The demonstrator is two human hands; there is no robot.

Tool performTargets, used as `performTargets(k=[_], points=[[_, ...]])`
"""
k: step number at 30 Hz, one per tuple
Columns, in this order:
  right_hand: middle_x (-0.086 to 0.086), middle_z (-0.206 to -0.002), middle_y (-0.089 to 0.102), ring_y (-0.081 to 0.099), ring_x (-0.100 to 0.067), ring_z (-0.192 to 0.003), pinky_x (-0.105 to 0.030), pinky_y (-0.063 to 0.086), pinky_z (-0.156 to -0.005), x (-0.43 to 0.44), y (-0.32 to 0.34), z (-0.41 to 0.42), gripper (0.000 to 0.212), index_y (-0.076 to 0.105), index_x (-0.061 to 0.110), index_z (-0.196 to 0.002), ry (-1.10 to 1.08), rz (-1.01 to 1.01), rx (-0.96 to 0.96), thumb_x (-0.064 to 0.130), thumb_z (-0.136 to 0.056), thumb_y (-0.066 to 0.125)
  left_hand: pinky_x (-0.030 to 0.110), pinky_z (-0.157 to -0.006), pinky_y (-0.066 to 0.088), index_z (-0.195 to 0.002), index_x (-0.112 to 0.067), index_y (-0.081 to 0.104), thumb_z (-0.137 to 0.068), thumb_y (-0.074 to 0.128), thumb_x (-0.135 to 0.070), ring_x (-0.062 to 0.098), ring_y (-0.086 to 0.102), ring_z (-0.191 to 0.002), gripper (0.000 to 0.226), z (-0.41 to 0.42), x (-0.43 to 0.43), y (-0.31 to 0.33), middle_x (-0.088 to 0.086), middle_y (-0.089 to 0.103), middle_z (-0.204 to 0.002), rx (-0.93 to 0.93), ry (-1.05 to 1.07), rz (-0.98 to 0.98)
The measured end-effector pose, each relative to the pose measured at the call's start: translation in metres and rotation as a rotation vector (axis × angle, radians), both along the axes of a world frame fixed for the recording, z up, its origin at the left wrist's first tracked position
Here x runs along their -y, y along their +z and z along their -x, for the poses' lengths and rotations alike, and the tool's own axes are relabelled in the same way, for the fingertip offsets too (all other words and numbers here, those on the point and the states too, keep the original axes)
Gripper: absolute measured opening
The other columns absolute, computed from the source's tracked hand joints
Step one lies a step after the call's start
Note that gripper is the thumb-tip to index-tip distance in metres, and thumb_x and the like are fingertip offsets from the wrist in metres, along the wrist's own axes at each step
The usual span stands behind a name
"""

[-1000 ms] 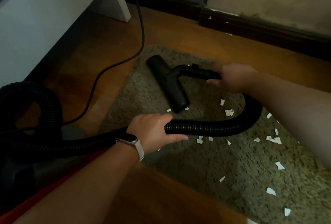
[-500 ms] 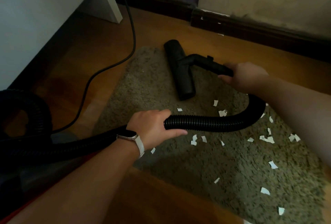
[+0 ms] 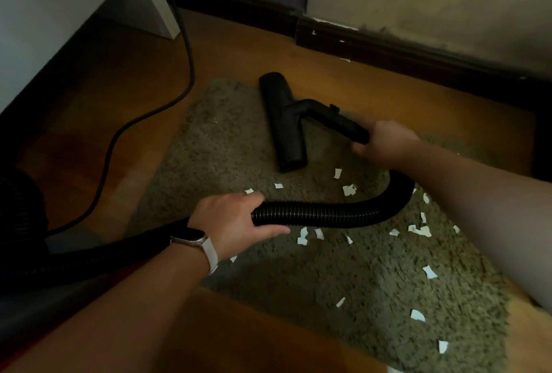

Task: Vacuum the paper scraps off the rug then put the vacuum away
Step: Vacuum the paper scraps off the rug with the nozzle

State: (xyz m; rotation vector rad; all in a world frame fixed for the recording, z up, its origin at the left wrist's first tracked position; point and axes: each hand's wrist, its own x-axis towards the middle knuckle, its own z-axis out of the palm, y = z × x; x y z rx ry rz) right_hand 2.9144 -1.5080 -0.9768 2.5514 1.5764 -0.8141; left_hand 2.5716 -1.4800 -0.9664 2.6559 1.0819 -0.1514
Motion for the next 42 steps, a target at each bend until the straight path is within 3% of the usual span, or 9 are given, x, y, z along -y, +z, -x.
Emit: performTargets(k=[2,6,11,16,21,23,27,31,42], points=[[0.002,-0.09,0.063,0.066,-0.016,-0.069,-0.035,0.059,-0.057,0.006,-0.005,-0.001,0.05,0.042,0.03,-0.137,-0.021,-0.047,-0.076,0.034,-0.093,0.064,0.018,-0.049,0.031,-0.087,-0.038,0.053,-0.069,0.026,-0.098,-0.003,0.048,-0.059,0.068,0.0,0.001,0.0,-0.017,0.052,-0.067,-0.012,-0.01,0.003],[0.002,-0.12,0.061,0.066,-0.017,-0.087,-0.04,0.059,-0.079,0.019,-0.015,-0.003,0.051,0.042,0.029,-0.133,-0.103,-0.189,-0.27,0.025,-0.089,0.069,0.018,-0.049,0.029,-0.086,-0.039,0.052,-0.065,0.021,-0.1,-0.006,0.046,-0.058,0.072,0.004,0.003,0.001,-0.018,0.052,-0.065,-0.009,0.005,0.016],[0.0,-0.106,0.061,0.065,-0.015,-0.074,-0.037,0.059,-0.071,0.026,-0.022,0.005,0.065,0.031,0.039,-0.145,-0.064,-0.139,-0.226,0.032,-0.092,0.067,0.018,-0.048,0.027,-0.086,-0.041,0.052,-0.064,0.017,-0.101,-0.006,0.044,-0.057,0.073,0.002,0.004,0.004,-0.019,0.05,-0.065,0.007,-0.003,0.002],[0.006,-0.086,0.061,0.064,-0.014,-0.066,-0.034,0.058,-0.059,0.022,-0.022,0.006,0.055,0.04,0.038,-0.142,-0.058,-0.159,-0.187,0.029,-0.093,0.064,0.018,-0.05,0.026,-0.089,-0.044,0.05,-0.059,0.01,-0.103,-0.003,0.044,-0.06,0.078,0.002,0.007,0.008,-0.021,0.047,-0.067,0.024,-0.004,0.003],[0.008,-0.09,0.064,0.066,-0.013,-0.072,-0.039,0.06,-0.07,0.023,-0.018,0.007,0.062,0.043,0.039,-0.145,0.042,-0.174,-0.25,0.027,-0.089,0.068,0.018,-0.049,0.022,-0.084,-0.041,0.053,-0.063,0.017,-0.102,-0.002,0.042,-0.059,0.074,-0.003,0.009,0.013,-0.022,0.045,-0.063,0.077,-0.014,-0.013],[0.011,-0.088,0.062,0.065,-0.01,-0.071,-0.032,0.059,-0.067,0.019,-0.016,0.005,0.061,0.045,0.039,-0.144,0.055,-0.184,-0.255,0.026,-0.089,0.068,0.017,-0.049,0.023,-0.084,-0.041,0.055,-0.063,0.017,-0.102,-0.003,0.041,-0.058,0.075,-0.004,0.01,0.014,-0.022,0.045,-0.063,0.088,-0.012,-0.016],[0.01,-0.088,0.062,0.065,-0.011,-0.069,-0.032,0.058,-0.064,0.014,-0.016,-0.008,0.055,0.046,0.041,-0.142,-0.005,-0.186,-0.232,0.031,-0.092,0.066,0.018,-0.049,0.026,-0.085,-0.04,0.055,-0.063,0.018,-0.102,-0.004,0.042,-0.058,0.075,-0.009,0.008,0.017,-0.02,0.047,-0.064,0.085,-0.009,-0.012],[0.012,-0.085,0.058,0.062,-0.01,-0.069,-0.024,0.047,-0.053,0.014,-0.018,-0.021,0.053,0.045,0.04,-0.143,-0.015,-0.158,-0.161,0.036,-0.094,0.065,0.019,-0.051,0.029,-0.091,-0.04,0.057,-0.063,0.02,-0.101,-0.005,0.045,-0.06,0.077,-0.018,0.007,0.02,-0.019,0.05,-0.066,0.061,-0.006,-0.003],[0.014,-0.085,0.057,0.061,-0.009,-0.07,-0.023,0.041,-0.051,0.018,-0.02,-0.03,0.055,0.044,0.039,-0.144,-0.033,-0.133,-0.138,0.037,-0.093,0.064,0.022,-0.056,0.042,-0.091,-0.038,0.057,-0.065,0.023,-0.099,-0.002,0.051,-0.065,0.075,-0.024,0.01,0.018,-0.018,0.053,-0.071,0.062,-0.026,0.062]])
